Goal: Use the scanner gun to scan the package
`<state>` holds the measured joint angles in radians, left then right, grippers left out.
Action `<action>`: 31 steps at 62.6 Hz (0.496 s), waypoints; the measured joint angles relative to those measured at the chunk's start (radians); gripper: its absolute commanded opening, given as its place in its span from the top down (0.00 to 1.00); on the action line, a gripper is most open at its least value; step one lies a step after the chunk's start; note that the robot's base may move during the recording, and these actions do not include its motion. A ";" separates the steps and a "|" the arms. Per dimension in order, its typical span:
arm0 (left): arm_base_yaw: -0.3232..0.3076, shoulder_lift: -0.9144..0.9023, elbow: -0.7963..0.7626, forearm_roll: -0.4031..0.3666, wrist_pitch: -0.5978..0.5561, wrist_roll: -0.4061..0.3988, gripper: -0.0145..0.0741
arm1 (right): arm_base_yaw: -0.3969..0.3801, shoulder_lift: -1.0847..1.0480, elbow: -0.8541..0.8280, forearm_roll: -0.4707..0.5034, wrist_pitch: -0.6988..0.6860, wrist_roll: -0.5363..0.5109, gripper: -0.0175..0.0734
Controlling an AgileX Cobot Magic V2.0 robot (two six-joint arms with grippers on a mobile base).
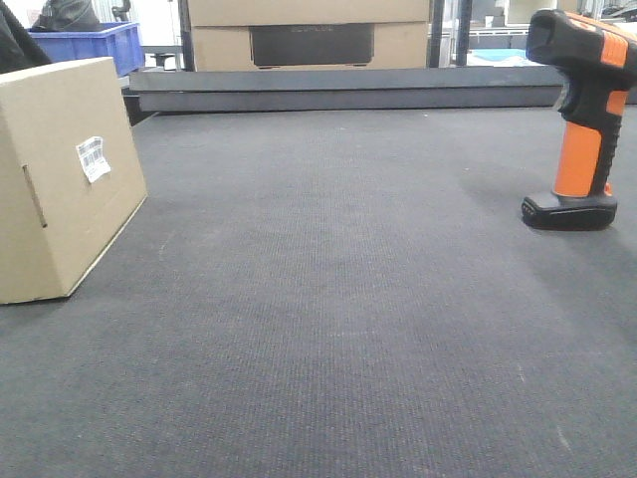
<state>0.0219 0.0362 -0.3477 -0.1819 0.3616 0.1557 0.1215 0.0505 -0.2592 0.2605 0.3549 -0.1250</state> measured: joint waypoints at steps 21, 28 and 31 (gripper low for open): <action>0.000 0.000 0.000 0.000 0.000 0.000 0.95 | -0.010 -0.045 0.056 -0.266 -0.022 0.183 0.99; 0.000 -0.001 0.000 0.000 0.000 0.000 0.95 | -0.052 -0.049 0.118 -0.342 -0.042 0.288 0.99; 0.000 -0.002 0.000 0.000 0.000 0.000 0.95 | -0.069 -0.049 0.149 -0.348 -0.062 0.293 0.99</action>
<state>0.0219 0.0339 -0.3477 -0.1819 0.3616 0.1557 0.0526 0.0020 -0.1105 -0.0874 0.2927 0.1682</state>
